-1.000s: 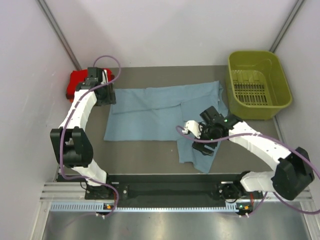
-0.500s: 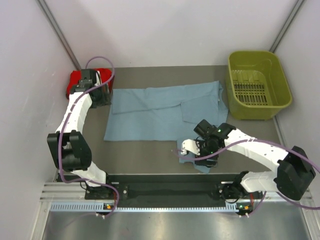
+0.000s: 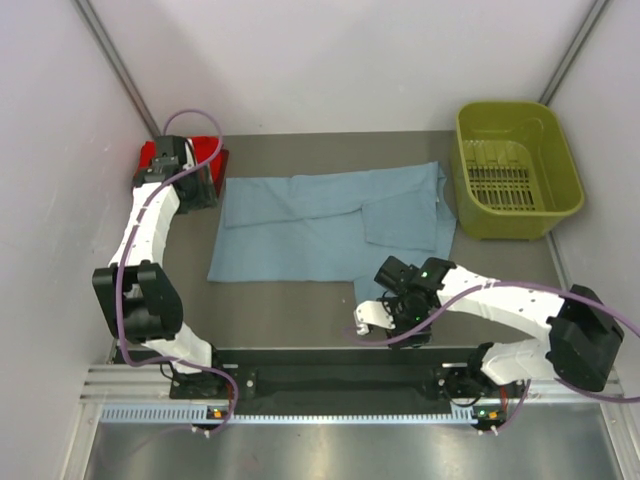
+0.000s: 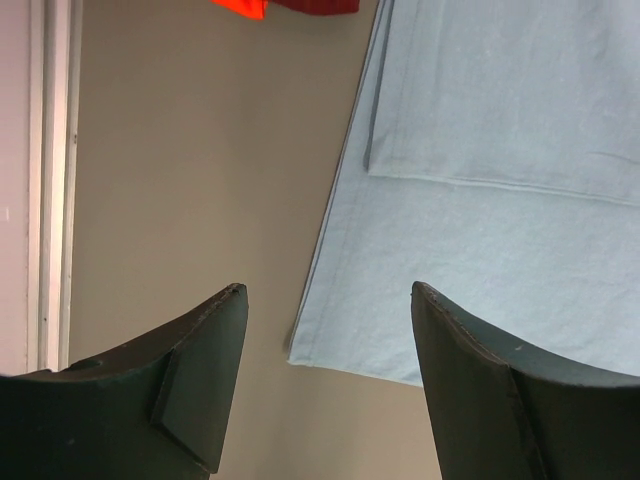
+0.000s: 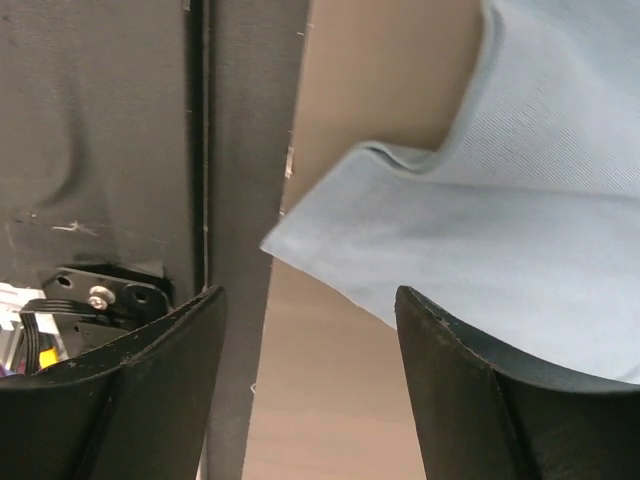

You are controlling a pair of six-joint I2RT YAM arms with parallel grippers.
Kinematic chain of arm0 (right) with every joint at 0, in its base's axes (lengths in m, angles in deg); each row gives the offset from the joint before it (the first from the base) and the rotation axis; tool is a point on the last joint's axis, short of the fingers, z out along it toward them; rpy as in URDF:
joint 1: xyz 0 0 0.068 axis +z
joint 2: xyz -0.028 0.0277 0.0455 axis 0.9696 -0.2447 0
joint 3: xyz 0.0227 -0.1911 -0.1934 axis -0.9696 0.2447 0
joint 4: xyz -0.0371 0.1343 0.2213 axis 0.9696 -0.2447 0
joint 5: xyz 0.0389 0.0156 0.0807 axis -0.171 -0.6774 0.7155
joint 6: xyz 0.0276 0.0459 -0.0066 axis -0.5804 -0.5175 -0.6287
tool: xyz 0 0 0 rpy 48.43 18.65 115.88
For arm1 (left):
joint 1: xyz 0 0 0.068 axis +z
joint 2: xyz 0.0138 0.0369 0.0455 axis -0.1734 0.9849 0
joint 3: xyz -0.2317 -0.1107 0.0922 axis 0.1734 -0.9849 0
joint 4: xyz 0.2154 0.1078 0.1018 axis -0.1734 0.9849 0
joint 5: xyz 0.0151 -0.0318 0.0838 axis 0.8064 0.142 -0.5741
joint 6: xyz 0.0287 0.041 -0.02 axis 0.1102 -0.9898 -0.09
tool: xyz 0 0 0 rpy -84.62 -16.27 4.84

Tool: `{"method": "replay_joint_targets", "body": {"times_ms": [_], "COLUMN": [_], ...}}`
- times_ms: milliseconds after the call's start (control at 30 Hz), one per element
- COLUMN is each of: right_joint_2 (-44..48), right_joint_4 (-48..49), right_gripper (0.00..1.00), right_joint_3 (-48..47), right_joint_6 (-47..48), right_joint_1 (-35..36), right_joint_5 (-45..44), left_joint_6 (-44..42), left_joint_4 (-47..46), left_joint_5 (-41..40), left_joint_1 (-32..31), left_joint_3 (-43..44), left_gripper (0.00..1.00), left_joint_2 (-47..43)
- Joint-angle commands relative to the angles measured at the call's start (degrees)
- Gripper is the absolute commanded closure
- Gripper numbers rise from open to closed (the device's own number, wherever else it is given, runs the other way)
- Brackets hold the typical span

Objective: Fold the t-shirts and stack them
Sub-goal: Fold the tshirt

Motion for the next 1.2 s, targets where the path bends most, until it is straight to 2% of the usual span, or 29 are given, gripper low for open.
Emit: {"method": "replay_joint_targets", "body": {"times_ms": [0, 233, 600, 700, 800, 833, 1000, 1100, 1167], "right_joint_2": [-2.1, -6.4, -8.3, -8.7, -9.6, -9.7, -12.2, -13.7, -13.3], "right_joint_4": [-0.6, 1.2, 6.7, 9.4, 11.5, 12.4, 13.0, 14.0, 14.2], "right_gripper": [0.32, 0.34, 0.35, 0.37, 0.46, 0.54, 0.6, 0.69, 0.78], "right_joint_3": [0.4, 0.5, 4.7, 5.2, 5.5, 5.7, 4.2, 4.1, 3.8], "right_joint_6": [0.8, 1.3, 0.4, -0.4, -1.0, -1.4, -3.1, -4.0, -4.3], "right_joint_1": [1.9, 2.4, 3.4, 3.7, 3.8, 3.8, 4.3, 5.0, 5.2], "right_joint_5": [2.2, 1.7, 0.1, -1.3, -1.8, -2.1, -2.5, -3.2, -3.4], "left_joint_6": [0.2, 0.5, 0.8, 0.9, 1.0, 1.0, 1.2, 3.0, 4.0], "left_joint_4": [0.4, 0.5, 0.6, 0.6, 0.6, 0.8, 2.5, 4.4, 4.5], "left_joint_5": [-0.5, -0.2, 0.4, 0.6, 0.6, 0.4, 0.4, 1.8, 3.4], "left_joint_1": [0.6, 1.0, 1.6, 1.8, 1.7, 1.8, 3.2, 5.2, 6.7], "left_joint_3": [3.0, 3.7, 5.0, 5.4, 5.2, 5.0, 3.4, 1.9, 0.5], "left_gripper": [0.29, 0.29, 0.29, 0.29, 0.29, 0.29, 0.28, 0.28, 0.28], "left_joint_2": [0.4, 1.3, 3.4, 4.0, 4.3, 4.5, 3.7, 3.3, 2.7]}}
